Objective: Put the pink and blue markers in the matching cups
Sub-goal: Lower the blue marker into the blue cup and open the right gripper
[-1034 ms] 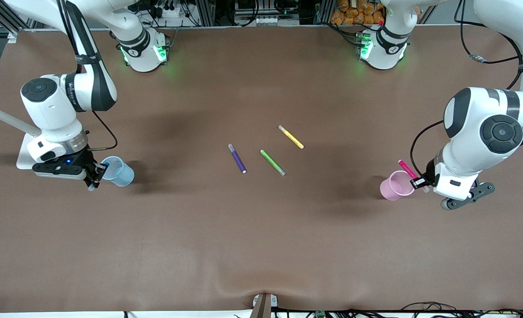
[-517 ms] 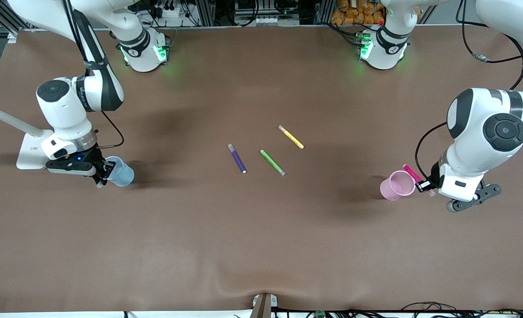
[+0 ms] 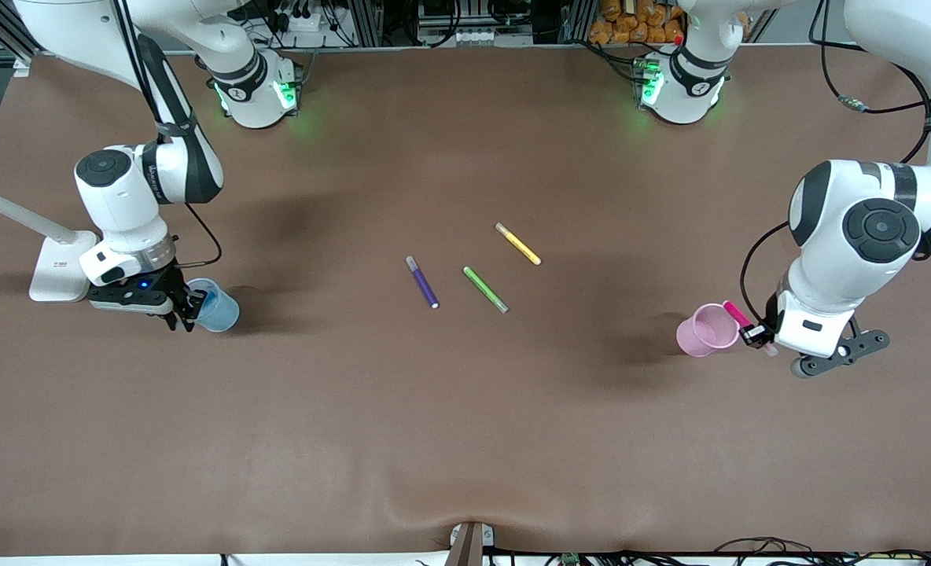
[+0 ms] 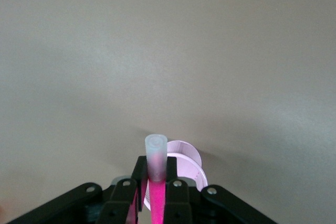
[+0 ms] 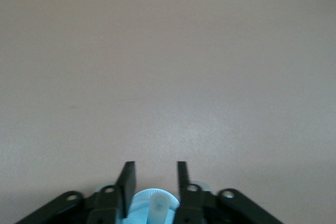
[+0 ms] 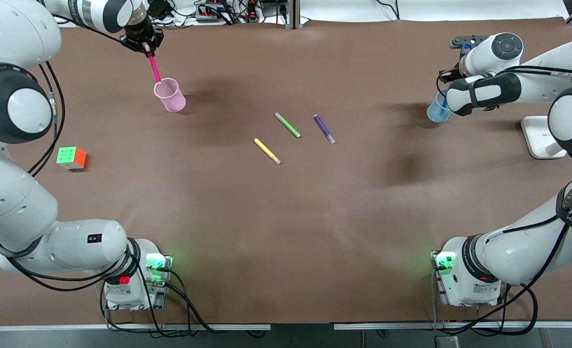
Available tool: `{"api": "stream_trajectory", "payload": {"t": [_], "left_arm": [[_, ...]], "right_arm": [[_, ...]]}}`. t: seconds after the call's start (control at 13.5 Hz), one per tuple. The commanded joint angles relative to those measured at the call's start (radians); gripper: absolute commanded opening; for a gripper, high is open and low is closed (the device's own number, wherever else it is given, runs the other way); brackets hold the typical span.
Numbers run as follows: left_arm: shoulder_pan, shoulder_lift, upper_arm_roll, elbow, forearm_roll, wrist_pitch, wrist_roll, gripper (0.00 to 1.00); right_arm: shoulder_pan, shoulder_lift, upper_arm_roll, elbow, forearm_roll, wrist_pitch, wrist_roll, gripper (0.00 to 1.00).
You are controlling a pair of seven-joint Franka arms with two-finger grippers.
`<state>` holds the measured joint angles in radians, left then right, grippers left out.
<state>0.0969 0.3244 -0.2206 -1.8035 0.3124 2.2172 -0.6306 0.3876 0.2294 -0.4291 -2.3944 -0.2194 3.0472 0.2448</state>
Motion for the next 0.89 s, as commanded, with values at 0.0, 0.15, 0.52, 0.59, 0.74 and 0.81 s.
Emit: {"api": "stream_trajectory", "payload": {"t": [0.0,0.15,0.52,0.59,0.74,0.81], "left_arm": [[0.015,-0.044,-0.011,-0.048,0.024,0.024,-0.003,0.00],[0.015,-0.047,-0.011,-0.054,0.024,0.036,-0.003,0.00],[0.015,-0.068,-0.014,-0.094,0.047,0.081,-0.004,0.00],[0.015,-0.070,-0.014,-0.094,0.047,0.081,-0.006,0.00],[0.017,-0.076,-0.016,-0.106,0.047,0.088,-0.006,0.00],[0.017,-0.080,-0.016,-0.120,0.047,0.110,-0.006,0.00]], "right_arm": [[-0.018,-0.022,0.012,0.024,-0.012,-0.069,0.019,1.00],[-0.016,-0.035,0.016,0.105,0.006,-0.244,0.021,1.00],[-0.001,-0.016,0.020,0.484,0.210,-0.831,0.011,1.00],[-0.003,0.001,0.020,0.556,0.237,-0.926,0.011,1.00],[-0.019,0.040,0.018,0.700,0.322,-1.097,0.008,1.00],[-0.039,0.072,0.018,0.790,0.363,-1.196,0.008,1.00]]}}
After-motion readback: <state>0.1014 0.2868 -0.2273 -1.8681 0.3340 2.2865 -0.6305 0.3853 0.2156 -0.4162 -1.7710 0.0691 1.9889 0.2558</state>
